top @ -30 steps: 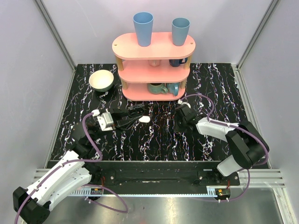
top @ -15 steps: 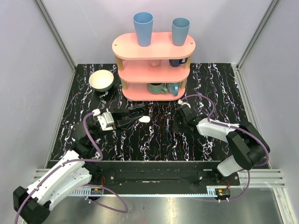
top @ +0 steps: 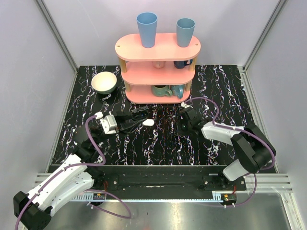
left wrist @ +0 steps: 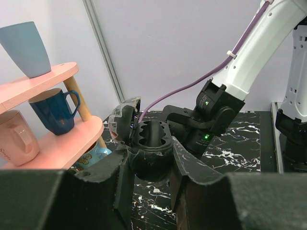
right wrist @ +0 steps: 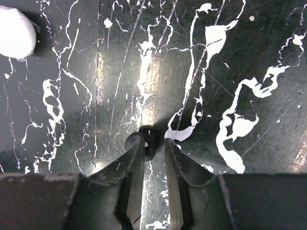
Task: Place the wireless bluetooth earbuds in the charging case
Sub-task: Move the right earbud to the center of the board.
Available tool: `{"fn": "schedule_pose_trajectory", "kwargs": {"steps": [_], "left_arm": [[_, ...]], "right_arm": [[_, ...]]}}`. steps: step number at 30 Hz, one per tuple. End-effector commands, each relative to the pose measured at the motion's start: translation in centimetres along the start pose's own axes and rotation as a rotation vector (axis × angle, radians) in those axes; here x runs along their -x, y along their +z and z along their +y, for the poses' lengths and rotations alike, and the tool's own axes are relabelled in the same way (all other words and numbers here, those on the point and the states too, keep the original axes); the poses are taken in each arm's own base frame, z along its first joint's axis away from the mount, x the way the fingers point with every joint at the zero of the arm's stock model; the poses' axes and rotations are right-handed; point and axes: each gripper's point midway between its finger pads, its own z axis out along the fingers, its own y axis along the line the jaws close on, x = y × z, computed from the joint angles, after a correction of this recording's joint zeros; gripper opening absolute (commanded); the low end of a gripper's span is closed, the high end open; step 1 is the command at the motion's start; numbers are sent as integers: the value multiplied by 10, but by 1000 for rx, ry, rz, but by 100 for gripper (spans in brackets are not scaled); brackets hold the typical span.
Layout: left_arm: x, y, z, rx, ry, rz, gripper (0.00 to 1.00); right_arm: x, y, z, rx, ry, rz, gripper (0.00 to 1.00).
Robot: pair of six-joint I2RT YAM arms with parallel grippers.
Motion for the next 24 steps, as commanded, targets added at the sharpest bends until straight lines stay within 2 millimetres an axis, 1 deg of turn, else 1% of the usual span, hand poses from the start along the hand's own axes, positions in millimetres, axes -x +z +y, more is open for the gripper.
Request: {"fn": "schedule_pose_trajectory", "kwargs": {"steps": [1, 9, 10, 24], "left_arm": [[30, 5, 4, -1, 45, -70, 3], [29, 5, 3, -8, 44, -69, 4], [29, 5, 3, -5, 46, -70, 4], [29, 6, 4, -4, 46, -70, 4]], "right_arm": [[4, -2, 12, 61, -27, -23, 31], [-3, 1, 17, 101, -32, 8, 30], [1, 2, 21, 124, -34, -15, 30], [-4, 5, 30, 189, -52, 5, 31]]}}
